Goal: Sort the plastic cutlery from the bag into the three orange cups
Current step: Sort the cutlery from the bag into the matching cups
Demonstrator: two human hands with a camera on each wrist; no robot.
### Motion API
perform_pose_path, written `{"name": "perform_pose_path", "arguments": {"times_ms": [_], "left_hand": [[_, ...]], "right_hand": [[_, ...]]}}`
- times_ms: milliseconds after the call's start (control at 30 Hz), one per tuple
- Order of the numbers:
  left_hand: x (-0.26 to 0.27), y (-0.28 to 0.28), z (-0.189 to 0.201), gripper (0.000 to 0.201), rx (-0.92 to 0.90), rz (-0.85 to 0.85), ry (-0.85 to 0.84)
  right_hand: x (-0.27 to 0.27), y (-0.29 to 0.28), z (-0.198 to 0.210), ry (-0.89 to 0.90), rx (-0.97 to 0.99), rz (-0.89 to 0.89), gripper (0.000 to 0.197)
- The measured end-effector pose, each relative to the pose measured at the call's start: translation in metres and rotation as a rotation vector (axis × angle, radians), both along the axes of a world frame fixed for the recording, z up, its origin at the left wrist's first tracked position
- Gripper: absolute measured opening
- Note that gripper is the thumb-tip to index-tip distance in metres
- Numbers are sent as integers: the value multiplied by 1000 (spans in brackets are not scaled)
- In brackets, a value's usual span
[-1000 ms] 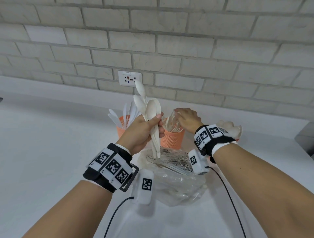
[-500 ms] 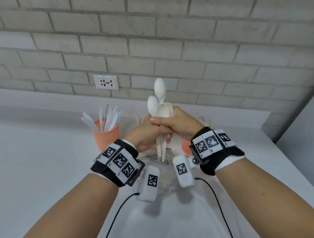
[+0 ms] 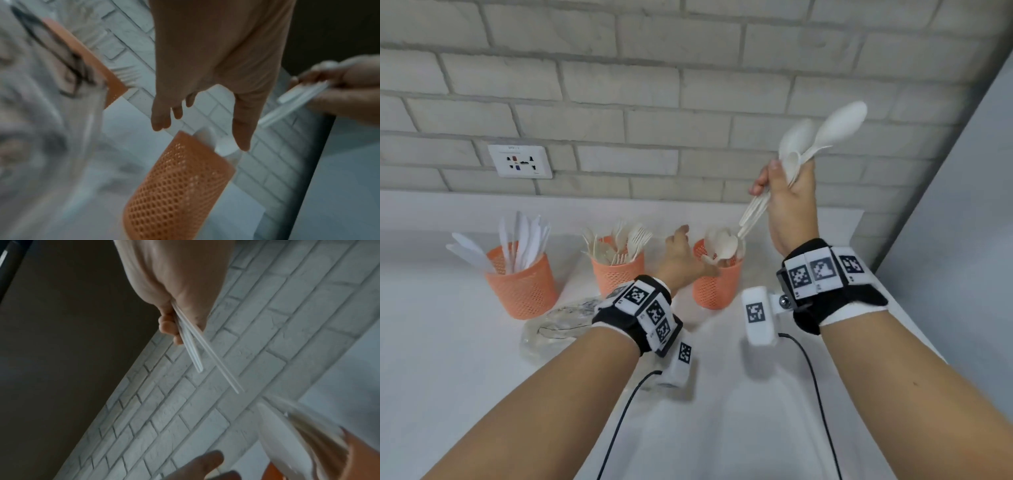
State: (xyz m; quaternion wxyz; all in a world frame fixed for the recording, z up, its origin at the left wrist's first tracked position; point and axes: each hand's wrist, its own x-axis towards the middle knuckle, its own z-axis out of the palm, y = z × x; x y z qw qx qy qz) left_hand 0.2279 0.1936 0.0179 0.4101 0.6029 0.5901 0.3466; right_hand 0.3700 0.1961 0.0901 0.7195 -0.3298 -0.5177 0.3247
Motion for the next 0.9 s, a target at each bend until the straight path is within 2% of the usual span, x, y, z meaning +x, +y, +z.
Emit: {"name": "perform_pose_path", "arguments": {"times_ms": [67,167,300,433,500,633,700,800,900], "left_hand": [[9,9,-7,116,-3,-33,114],[19,21,-16,127,-2,-44,124],[26,29,-22,123,37,-21,53],[30,28,-29,117,108,22,24],[31,27,-31,116,127,39,24],[33,25,-32,112,134,27,72],[33,25,-33,113,122,9,78],[33,24,-33,113,114,4,94],[32,22,-33,114,110,13,107]], "right_hand": [[-6,6,-10,-19,5,14,18],[-11,14,-30,-113,-54,21,17],[-10,26,-63,-206,-137,8,15],[-8,34,-80,-360,-169,-45,24],[-4,37,-84,-345,-192,-49,32],[1,35,-84,-152,-218,-15,47],[-1,31,-78,-114,-196,-18,42],[-4,31,-73,-182,-178,-84,16],[-2,36,-81,-261,-253,-113,14]]}}
